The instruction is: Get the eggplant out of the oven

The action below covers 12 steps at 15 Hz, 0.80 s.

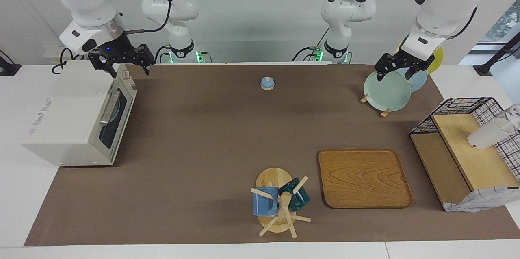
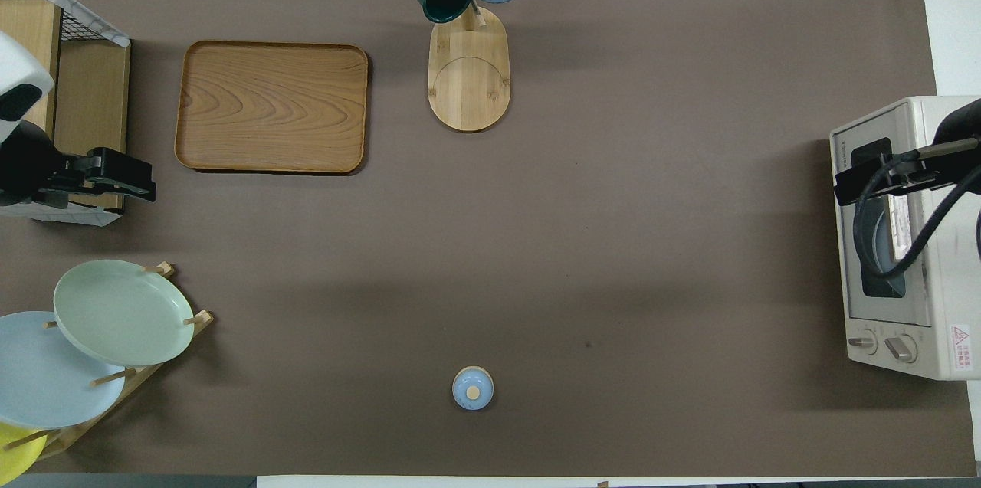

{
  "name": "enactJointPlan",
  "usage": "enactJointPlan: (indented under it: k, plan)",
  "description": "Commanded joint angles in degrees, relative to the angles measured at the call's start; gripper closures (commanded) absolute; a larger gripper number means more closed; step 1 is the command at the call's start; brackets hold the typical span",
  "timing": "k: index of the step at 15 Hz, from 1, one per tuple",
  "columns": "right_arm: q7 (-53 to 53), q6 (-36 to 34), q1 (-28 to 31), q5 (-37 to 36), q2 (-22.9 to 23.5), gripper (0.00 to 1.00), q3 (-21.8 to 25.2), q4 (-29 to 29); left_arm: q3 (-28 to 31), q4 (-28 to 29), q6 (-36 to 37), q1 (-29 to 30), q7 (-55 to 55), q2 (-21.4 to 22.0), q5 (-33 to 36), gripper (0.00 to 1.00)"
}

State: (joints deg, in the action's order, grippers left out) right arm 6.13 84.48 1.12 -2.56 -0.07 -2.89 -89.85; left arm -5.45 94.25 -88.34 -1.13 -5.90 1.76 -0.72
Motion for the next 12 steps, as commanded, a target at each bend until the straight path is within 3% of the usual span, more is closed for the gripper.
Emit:
enactJointPlan:
  k: [1,6,7,8,9,12]
  plan:
    - [-1.12,1.21,0.02,0.19,-0.54,0.0,-0.1,-0.86,-0.52,0.06,0.19,0.69,0.18,0.7,0.72,0.0]
    - [-1.57,1.48,0.19,0.8,-0.89,0.0,0.25,-0.86,-0.52,0.06,0.19,0.69,0.18,0.7,0.72,0.0]
    - [-0.08,1.57,-0.41,0.8,-0.98,0.22,0.51,-0.94,-0.52,0.06,0.19,0.69,0.18,0.7,0.72,0.0]
    - [0.02,2.09,-1.73,0.28,-0.46,0.68,0.69,-1.03,-0.52,0.06,0.19,0.69,0.18,0.7,0.72,0.0]
    - [-0.24,3.66,-1.65,0.1,-1.24,1.0,0.69,-3.73,-0.52,0.06,0.19,0.69,0.18,0.7,0.72,0.0]
    - [0.11,13.4,0.97,-1.12,-5.1,1.0,0.87,-13.39,-0.52,0.06,0.45,0.69,0.27,0.7,0.72,0.0]
